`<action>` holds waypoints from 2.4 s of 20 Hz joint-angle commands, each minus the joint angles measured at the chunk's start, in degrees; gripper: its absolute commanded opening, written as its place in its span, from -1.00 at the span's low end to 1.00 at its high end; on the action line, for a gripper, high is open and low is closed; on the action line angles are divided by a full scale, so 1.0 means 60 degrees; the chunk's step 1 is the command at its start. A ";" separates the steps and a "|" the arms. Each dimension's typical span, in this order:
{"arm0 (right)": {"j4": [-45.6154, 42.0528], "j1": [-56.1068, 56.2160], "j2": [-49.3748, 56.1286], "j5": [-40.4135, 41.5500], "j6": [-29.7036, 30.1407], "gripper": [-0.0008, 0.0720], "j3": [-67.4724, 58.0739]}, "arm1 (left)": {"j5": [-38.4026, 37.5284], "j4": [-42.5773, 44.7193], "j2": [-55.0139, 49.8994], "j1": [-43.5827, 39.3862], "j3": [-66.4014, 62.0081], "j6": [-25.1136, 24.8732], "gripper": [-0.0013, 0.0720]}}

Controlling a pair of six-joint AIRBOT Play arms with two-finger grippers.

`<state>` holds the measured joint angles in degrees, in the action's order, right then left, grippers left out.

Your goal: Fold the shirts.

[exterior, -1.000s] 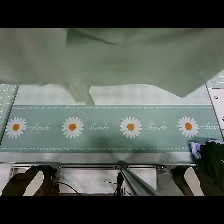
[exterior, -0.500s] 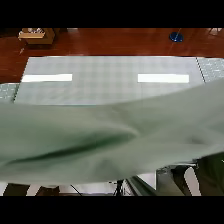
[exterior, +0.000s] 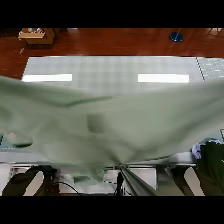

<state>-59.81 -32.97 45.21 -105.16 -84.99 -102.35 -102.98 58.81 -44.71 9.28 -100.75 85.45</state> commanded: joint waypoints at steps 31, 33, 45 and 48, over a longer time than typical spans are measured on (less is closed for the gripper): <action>-0.0838 0.3202 0.8513 0.8029 0.0288 -0.93 0.2743 | 0.9027 -0.0313 -0.9020 -0.1348 0.2801 -0.3377 -0.86; -0.0882 0.3202 0.8167 0.6863 0.0295 -0.93 0.2743 | 0.6951 -0.0310 -0.8950 -0.1359 0.2040 -0.3373 -0.86; -0.2452 0.3202 0.7985 0.3810 0.0448 -0.93 0.2798 | 0.2983 0.0801 -0.9657 -0.1253 0.1982 -0.1293 -0.86; -0.2455 0.3202 0.8255 0.3694 0.0401 -0.93 0.2845 | 0.2976 0.0787 -0.9763 -0.1253 0.1996 -0.1290 -0.86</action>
<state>-73.97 -13.80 93.60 -81.62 -82.35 -85.45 -84.05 63.11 -102.48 1.74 -89.23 77.23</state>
